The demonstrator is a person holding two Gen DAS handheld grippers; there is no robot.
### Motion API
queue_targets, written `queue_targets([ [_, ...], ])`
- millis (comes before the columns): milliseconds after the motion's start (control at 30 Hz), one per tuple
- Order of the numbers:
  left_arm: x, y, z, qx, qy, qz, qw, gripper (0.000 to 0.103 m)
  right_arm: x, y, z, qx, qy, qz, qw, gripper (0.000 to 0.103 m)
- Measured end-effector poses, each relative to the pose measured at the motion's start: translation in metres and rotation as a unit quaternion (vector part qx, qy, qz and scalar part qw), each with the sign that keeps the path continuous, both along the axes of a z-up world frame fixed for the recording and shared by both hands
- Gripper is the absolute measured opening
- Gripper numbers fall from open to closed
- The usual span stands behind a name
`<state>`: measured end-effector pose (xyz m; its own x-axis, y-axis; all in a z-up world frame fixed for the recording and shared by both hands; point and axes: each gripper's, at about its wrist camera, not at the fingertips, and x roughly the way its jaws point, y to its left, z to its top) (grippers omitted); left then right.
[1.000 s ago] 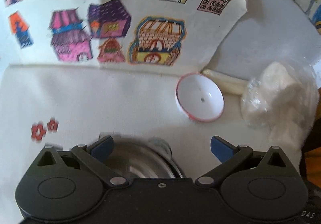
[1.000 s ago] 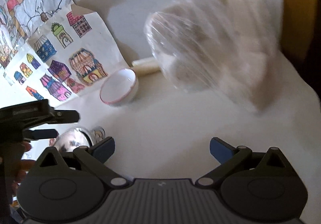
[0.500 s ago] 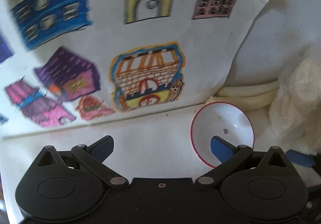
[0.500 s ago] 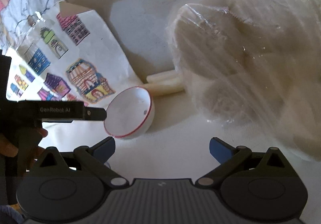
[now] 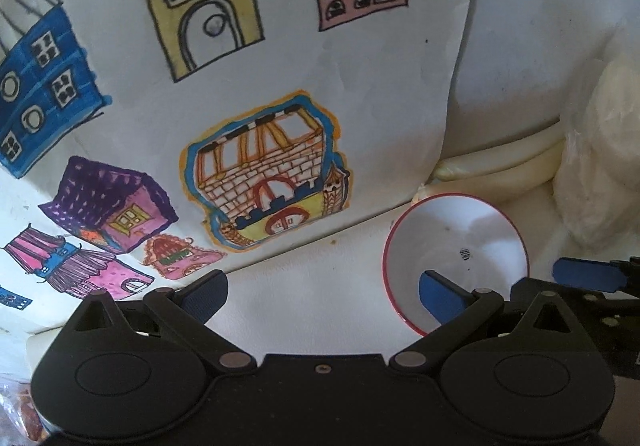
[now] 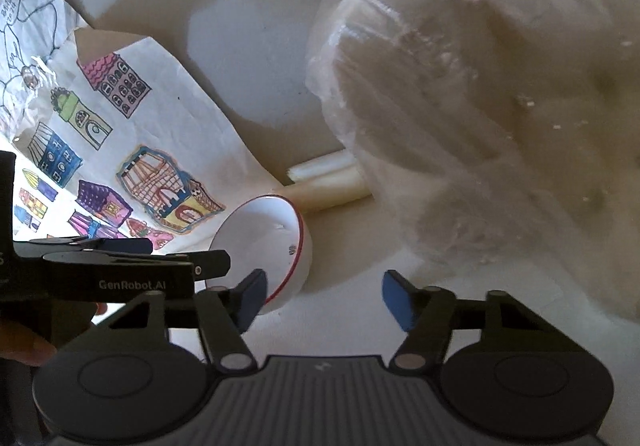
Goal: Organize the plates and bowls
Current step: 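Move both grippers to the second red-rimmed white bowl and close on its rim, then lift the second red-rimmed bowl with both grippers toward the deep steel bowl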
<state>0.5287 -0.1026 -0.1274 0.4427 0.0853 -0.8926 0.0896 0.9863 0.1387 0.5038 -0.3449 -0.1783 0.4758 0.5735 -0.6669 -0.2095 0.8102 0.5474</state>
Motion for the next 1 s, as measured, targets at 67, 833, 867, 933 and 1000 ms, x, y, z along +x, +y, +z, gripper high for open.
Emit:
queue_targets([
  [67, 0.000, -0.003, 0.000, -0.003, 0.000, 0.001, 1.0000, 0.094, 0.001, 0.002, 0.000, 0.002, -0.001, 0.003, 1.000, 0.056],
  [833, -0.011, -0.030, -0.023, -0.114, 0.026, 0.045, 0.9921, 0.022, 0.012, 0.015, -0.001, 0.009, -0.001, 0.041, 0.999, 0.027],
  [867, -0.013, -0.031, -0.023, -0.117, 0.024, 0.049, 0.9917, 0.022, 0.012, 0.015, -0.001, 0.012, -0.001, 0.044, 0.999, 0.023],
  [933, -0.016, -0.032, -0.023, -0.122, 0.021, 0.060, 0.9905, 0.019, 0.011, 0.015, 0.000, 0.007, -0.002, 0.048, 0.999, 0.023],
  [1000, -0.022, -0.034, -0.022, -0.125, 0.015, 0.063, 0.9901, 0.018, 0.009, 0.013, 0.001, 0.009, 0.002, 0.048, 0.999, 0.023],
])
